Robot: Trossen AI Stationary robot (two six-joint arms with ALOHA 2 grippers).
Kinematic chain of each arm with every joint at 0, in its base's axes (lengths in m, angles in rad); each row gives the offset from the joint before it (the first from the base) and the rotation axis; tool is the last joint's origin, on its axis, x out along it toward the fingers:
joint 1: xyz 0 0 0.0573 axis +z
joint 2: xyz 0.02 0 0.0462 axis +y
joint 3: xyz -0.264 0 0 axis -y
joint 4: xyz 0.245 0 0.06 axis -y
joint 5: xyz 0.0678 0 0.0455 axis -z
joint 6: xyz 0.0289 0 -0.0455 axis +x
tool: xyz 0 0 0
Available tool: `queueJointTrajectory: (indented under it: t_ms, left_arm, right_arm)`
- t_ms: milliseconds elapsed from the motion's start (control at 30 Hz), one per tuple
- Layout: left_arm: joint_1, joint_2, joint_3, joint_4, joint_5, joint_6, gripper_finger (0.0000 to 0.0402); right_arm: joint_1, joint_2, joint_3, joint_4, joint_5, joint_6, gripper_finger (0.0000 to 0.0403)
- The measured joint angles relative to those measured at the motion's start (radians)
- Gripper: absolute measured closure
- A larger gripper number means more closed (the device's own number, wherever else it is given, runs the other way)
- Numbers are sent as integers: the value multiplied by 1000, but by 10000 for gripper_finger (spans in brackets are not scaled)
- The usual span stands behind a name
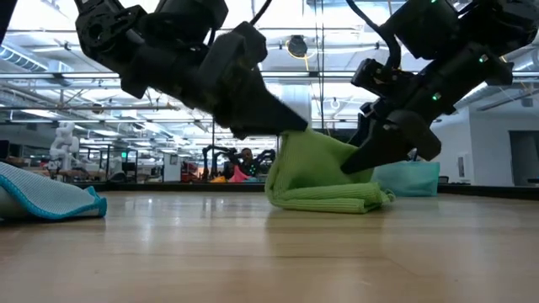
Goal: Fold microfiber towels
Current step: Fold the green microfiber cloth, then put the folded green microfiber cloth into the bin
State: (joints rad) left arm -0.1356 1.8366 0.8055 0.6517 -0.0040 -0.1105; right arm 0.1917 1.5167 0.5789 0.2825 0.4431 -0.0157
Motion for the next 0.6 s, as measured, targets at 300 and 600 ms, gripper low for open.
queueJointTrajectory:
  t_ms: [300,600]
  left_arm:
    - [-1,-8,0,28,0,-3,257]
    - [-2,-118,1,-170,-106,13,256]
  right_arm:
    - [2,-105,0,-197,-56,-7,140]
    - [52,-232,-12,-380,-55,104,140]
